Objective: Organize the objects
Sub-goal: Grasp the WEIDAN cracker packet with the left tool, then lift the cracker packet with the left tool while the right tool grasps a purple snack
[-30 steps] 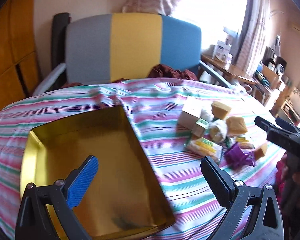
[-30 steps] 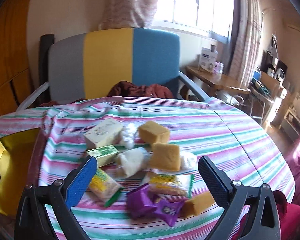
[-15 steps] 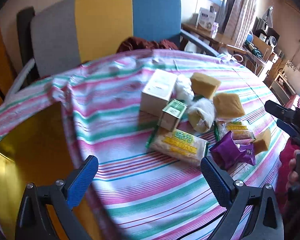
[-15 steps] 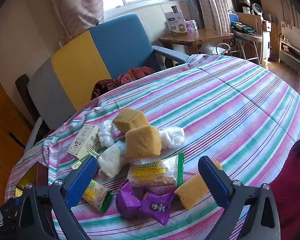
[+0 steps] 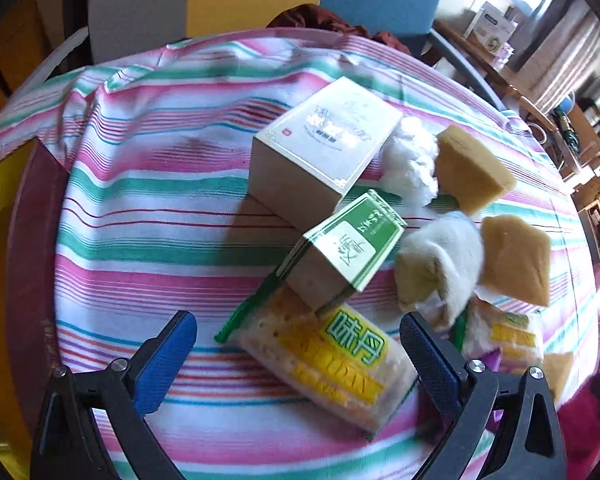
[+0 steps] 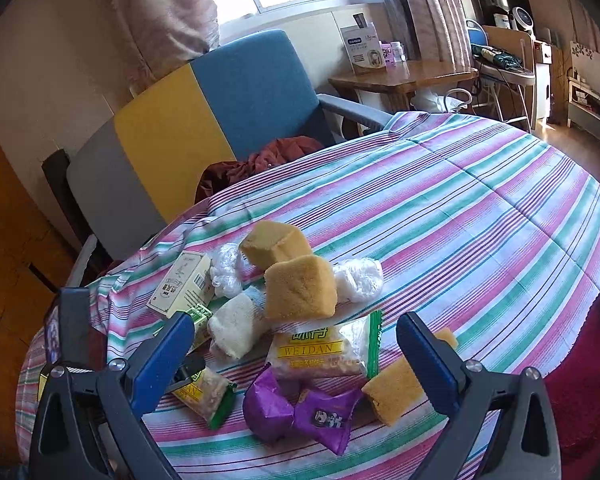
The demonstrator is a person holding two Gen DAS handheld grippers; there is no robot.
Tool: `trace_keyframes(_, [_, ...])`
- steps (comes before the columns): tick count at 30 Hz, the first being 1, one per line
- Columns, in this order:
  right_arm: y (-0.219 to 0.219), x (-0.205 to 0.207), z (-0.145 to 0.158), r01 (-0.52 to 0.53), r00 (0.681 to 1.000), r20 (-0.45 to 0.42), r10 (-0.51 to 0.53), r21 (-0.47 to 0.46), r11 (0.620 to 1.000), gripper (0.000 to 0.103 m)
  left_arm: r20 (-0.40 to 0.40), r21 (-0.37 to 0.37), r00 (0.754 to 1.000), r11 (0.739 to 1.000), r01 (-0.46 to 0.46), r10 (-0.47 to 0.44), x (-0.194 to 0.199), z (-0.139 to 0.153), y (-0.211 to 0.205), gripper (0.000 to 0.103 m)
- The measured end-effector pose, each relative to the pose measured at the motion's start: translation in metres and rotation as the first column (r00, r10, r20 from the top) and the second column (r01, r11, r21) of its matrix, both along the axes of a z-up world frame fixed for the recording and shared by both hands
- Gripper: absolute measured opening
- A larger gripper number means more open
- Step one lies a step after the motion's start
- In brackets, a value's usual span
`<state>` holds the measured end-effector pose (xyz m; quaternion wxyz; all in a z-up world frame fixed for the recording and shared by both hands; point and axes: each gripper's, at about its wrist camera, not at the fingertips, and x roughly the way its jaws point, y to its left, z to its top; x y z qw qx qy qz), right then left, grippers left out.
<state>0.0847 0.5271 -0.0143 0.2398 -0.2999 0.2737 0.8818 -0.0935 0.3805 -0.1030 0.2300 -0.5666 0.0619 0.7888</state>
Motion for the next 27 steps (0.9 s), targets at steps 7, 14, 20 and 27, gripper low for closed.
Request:
trace_keyframes(7, [0.005, 0.002, -0.003, 0.018, 1.0, -0.001, -0.018, -0.028, 0.999, 0.103, -0.122, -0.037, 0.986, 0.994, 0.107, -0.111, 0.022, 0.001, -0.005, 0.072])
trace_keyframes(14, [0.005, -0.001, -0.006, 0.003, 1.0, 0.014, -0.003, -0.039, 0.999, 0.102, -0.153, -0.014, 0.961, 0.973, 0.231, -0.23, 0.047, 0.005, -0.039, 0.064])
trace_keyframes(20, [0.001, -0.008, -0.011, -0.044, 0.998, 0.035, 0.046, -0.062, 0.997, 0.098, -0.188, -0.005, 0.939, 0.956, 0.293, -0.289, 0.066, 0.004, -0.059, 0.064])
trace_keyframes(27, [-0.015, -0.022, -0.016, -0.158, 0.985, 0.054, 0.163, -0.074, 0.985, 0.079, -0.195, 0.017, 0.933, 0.95, 0.31, -0.301, 0.074, 0.005, -0.07, 0.062])
